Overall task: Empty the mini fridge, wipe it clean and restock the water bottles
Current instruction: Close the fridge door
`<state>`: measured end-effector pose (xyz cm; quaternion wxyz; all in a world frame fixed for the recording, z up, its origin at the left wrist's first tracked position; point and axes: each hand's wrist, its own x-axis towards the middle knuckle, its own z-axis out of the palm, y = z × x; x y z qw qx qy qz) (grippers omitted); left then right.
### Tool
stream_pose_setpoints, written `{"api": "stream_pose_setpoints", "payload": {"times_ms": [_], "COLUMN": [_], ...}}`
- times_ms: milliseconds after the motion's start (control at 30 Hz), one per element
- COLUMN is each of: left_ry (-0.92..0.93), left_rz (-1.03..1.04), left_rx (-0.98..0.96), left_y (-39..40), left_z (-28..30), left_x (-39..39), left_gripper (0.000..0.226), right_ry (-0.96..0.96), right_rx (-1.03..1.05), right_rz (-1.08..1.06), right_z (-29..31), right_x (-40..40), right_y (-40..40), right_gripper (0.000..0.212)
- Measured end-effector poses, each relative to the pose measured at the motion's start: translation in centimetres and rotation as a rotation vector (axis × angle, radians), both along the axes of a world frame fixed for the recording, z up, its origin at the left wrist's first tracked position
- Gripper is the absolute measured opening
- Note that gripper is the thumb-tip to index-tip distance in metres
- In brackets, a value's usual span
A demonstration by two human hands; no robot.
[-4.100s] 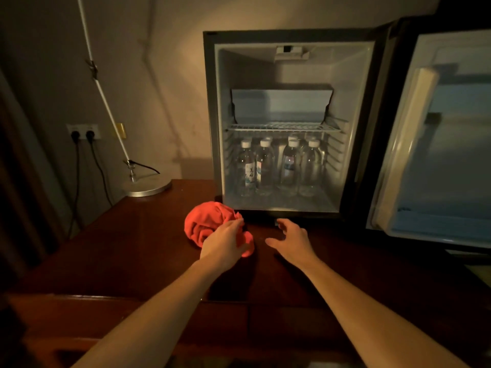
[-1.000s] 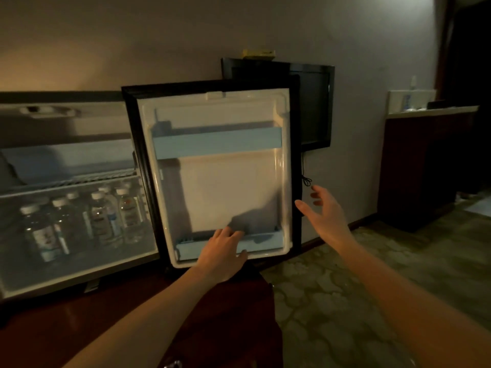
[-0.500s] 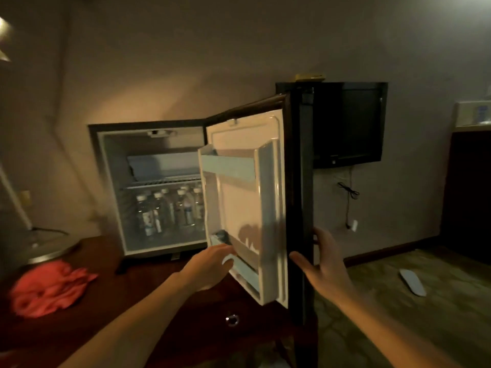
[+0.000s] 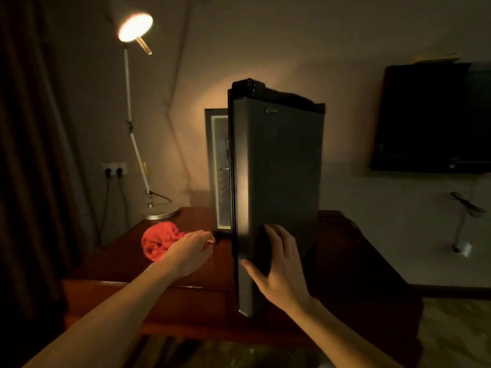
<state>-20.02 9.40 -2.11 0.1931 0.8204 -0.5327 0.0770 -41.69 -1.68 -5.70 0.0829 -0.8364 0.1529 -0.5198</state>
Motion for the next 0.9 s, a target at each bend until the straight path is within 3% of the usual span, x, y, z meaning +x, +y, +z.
{"api": "stream_pose_setpoints", "payload": {"times_ms": [200,367,633,900], "left_ry": [0.006,-0.045,-0.048,0.027], "left_rz": [0.157,0.077,-0.039,-0.059], "left_rx": [-0.095,-0.185,-0.018,0.024], "left_y": [2.8,-1.0,-11.6,-16.9], "left_z": [-0.5,-1.3,-1.8,-1.5], "left_x": [3.1,3.5,4.0,6.9], "left_gripper": [0.026,0.033,0.058,0.067], "right_ry": [0.160,0.347,0.563,0.590], "right_rx": [-0.014,0.009,0.225,0.159], "right_rz": [-0.008,-0.162,-0.358,-0.410], "right_z": [0.1,0.3,0.3,0.2], "right_x": [8.5,12.4,15.3,15.9], "right_y": [-2.0,-6.4,-13.3,-17.0], "right_gripper": [0.071,0.065,0.062,0.064]}}
